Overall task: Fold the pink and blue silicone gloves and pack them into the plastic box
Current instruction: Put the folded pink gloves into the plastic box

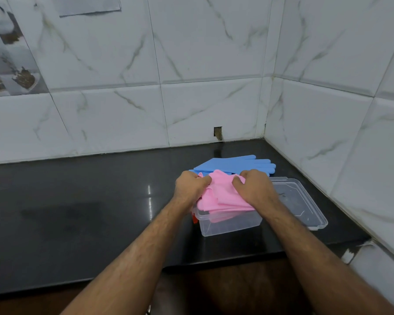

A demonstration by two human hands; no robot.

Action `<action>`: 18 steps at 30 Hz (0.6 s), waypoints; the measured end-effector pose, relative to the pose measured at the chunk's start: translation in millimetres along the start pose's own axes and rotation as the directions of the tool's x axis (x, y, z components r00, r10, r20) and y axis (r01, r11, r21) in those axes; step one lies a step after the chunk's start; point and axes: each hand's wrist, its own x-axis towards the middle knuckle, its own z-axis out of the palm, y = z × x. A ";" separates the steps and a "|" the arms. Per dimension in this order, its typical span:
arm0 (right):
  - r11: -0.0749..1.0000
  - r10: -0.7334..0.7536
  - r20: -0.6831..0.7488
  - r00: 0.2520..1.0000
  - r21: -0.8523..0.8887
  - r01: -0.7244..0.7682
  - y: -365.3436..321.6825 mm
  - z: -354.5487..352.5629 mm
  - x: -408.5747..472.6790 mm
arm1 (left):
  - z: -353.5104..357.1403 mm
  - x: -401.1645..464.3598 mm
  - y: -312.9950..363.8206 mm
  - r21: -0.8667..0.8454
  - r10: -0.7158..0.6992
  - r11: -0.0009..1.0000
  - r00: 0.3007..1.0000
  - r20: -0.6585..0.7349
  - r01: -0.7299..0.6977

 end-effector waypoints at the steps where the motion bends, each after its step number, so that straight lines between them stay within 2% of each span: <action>1: 1.000 0.007 0.007 1.000 -0.012 -0.007 -0.1 -0.5 0.5 | -0.2 -0.4 1.2 0.032 0.004 0.999 1.000 0.007 -0.004; 5: 0.994 -0.009 0.060 0.998 -0.111 0.016 -1.5 -0.4 3.3 | 0.0 -2.3 6.4 0.125 0.024 0.992 0.999 0.042 -0.029; 8: 0.962 -0.046 0.152 0.987 -0.261 0.085 -1.1 1.0 7.5 | -0.3 -6.9 7.1 0.167 0.086 0.981 0.994 0.066 -0.096; 9: 0.964 -0.058 0.154 0.986 -0.249 0.095 1.0 1.6 8.2 | -0.2 -8.7 5.6 0.157 0.114 0.980 0.992 0.061 -0.122; 10: 0.977 -0.069 0.132 0.989 -0.190 0.093 3.4 2.2 8.4 | -0.2 -10.6 3.5 0.128 0.140 0.981 0.989 0.045 -0.145; 12: 0.997 -0.057 0.027 0.998 0.058 0.055 10.9 2.0 5.2 | -0.4 -13.2 -2.1 0.050 0.170 0.984 0.985 -0.012 -0.169; 15: 0.902 0.023 -0.049 0.999 0.432 0.000 19.7 -1.2 1.8 | -0.1 -15.6 -7.9 -0.018 0.202 0.979 0.977 -0.068 -0.203; 18: 0.833 0.027 -0.072 0.997 0.553 0.018 20.0 -10.6 1.5 | 0.3 -16.8 -7.5 -0.115 0.209 0.970 0.977 -0.047 -0.213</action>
